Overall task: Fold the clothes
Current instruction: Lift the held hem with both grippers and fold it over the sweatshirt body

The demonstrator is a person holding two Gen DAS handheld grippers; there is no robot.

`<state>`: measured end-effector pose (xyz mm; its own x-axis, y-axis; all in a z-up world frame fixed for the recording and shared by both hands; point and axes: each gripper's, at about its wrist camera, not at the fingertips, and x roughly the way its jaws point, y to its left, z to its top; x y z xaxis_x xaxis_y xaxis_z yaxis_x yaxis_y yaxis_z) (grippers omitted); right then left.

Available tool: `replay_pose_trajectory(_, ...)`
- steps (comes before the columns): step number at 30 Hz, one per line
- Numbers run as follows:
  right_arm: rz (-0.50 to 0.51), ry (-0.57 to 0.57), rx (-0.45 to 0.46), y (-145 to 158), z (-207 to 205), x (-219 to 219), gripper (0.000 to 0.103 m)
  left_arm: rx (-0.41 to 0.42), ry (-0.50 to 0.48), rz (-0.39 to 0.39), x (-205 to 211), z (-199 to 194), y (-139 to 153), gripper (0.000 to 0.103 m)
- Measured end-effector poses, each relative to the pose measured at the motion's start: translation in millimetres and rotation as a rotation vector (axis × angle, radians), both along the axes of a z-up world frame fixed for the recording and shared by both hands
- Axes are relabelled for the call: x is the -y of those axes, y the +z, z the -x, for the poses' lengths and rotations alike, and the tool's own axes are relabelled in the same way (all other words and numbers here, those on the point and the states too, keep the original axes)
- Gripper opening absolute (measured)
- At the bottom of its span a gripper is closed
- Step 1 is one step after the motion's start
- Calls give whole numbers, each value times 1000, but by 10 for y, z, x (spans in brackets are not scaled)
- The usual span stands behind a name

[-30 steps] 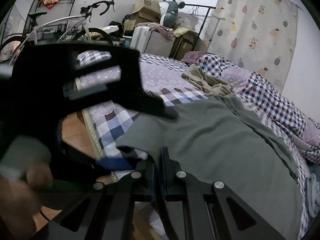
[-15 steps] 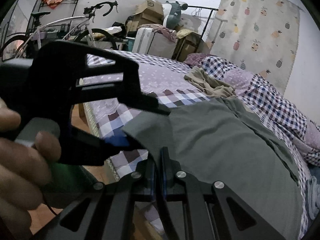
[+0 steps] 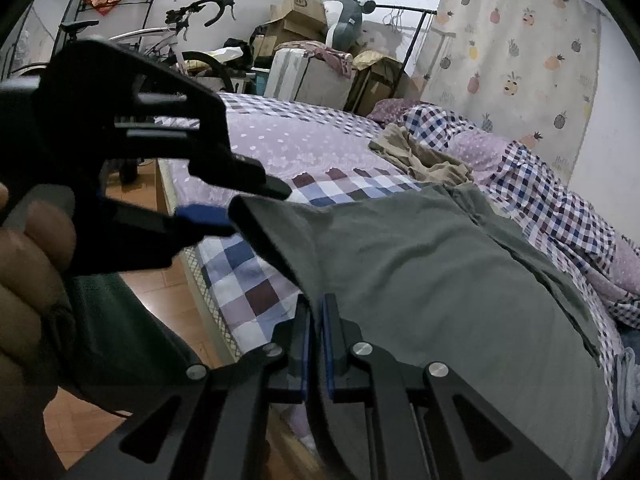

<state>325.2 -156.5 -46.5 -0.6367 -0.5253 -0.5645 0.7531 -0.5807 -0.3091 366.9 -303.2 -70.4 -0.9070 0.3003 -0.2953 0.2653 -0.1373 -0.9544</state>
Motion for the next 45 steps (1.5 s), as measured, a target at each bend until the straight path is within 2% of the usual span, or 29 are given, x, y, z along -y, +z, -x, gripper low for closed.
replay_pose_trajectory(6, -8, 6, 1, -23, -20, 8, 4, 50, -30, 25, -53, 12, -30, 13)
replay_pose_trajectory(15, -26, 26, -9, -60, -49, 23, 4, 56, -50, 25, -78, -38, -51, 12)
replay_pose_trajectory(16, -28, 28, -11, -62, -52, 25, 4, 52, -48, 26, -74, -48, -48, 10)
replay_pose_trajectory(17, -29, 30, -12, -64, -56, 27, 4, 52, -48, 32, -70, -56, -39, 4)
replay_pose_trajectory(22, -40, 28, -31, -78, -79, 47, 5, 51, -57, 63, -58, -95, 65, 2)
replay_pose_trajectory(24, -52, 25, -57, -89, -105, 58, 13, 35, -61, 71, -35, -122, 132, 1)
replay_pose_trajectory(26, -65, 21, -87, -100, -136, 67, 34, 14, -69, 75, -17, -141, 200, 1)
replay_pose_trajectory(28, -75, 15, -121, -110, -166, 75, 42, -6, -82, 84, -10, -156, 274, 1)
replay_pose_trajectory(36, -159, -42, -231, -202, -153, 32, 43, -58, -109, 94, 4, -234, 484, 1)
replay_pose_trajectory(45, -306, -138, -360, -331, -131, -354, 44, -91, -114, 91, 4, -231, 726, 1)
